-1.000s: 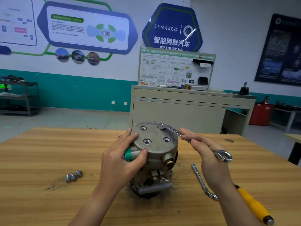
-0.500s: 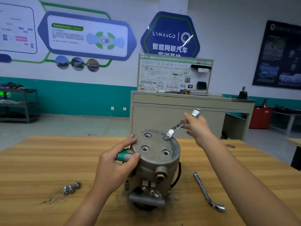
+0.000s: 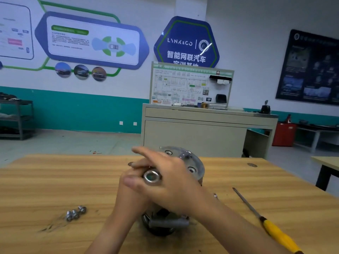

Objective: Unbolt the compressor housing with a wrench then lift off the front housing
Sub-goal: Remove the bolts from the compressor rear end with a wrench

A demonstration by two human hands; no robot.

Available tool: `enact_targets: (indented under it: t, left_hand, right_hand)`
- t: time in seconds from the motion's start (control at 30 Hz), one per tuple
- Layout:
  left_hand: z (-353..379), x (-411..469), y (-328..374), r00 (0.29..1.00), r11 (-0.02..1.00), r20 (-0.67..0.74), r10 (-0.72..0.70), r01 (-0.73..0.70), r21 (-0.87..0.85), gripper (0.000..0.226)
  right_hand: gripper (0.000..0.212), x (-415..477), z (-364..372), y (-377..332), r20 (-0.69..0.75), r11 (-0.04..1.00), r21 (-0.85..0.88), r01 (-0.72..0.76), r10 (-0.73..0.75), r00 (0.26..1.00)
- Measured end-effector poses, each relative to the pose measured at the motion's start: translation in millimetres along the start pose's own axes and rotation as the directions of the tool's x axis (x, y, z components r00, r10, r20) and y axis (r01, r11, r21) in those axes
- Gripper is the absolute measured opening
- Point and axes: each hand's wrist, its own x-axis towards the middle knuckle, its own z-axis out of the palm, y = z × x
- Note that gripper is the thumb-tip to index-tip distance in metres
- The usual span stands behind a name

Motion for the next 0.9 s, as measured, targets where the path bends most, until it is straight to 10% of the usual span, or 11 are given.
enact_targets:
  t: [0.07,0.17,0.27,0.37,0.47,0.57,0.73,0.9]
  left_hand:
    - [-9,-4,-9,0.984,0.996,0.176,-0.018,0.034,-0.085,0.073]
    - [-30,0,-24,0.992,0.994,0.090,-0.092,0.096,-0.047,0.036]
    - [-32,1,-25,0.987,0.988,0.107,-0.123,0.132,-0.081,0.040]
    - [-31,1,-26,0.986,0.983,0.100,-0.135,0.146,-0.109,0.041]
    - [-30,2,-25,0.987,0.984,0.091,-0.134,0.144,-0.105,0.041]
    - [-29,5,-23,0.984,0.985,0.114,-0.140,0.151,-0.089,0.042]
    - [-27,6,-14,0.990,0.995,0.116,-0.078,0.084,-0.045,0.028]
    - [-32,-1,-36,0.972,0.973,0.085,-0.217,0.223,-0.064,0.025]
  right_hand:
    - [0.029,-45,-4,12,-0.348,0.980,0.135,0.148,-0.093,0.933]
    - [0.015,-74,-15,48,-0.761,0.908,0.410,0.087,0.289,0.581]
    - [0.018,-59,-34,93,-0.618,0.623,0.774,0.112,0.706,0.346]
    - [0.014,-15,-49,140,-0.532,0.572,0.812,-0.113,0.806,0.260]
    - [0.020,45,-57,168,-0.438,0.573,0.657,-0.489,0.819,0.371]
    - [0.013,100,-50,155,-0.161,0.667,0.173,-0.725,0.745,0.647]
    - [0.037,131,8,53,0.274,0.867,-0.452,-0.208,0.357,0.893]
    - [0.034,29,10,-11,0.302,0.964,-0.254,0.079,0.002,0.953]
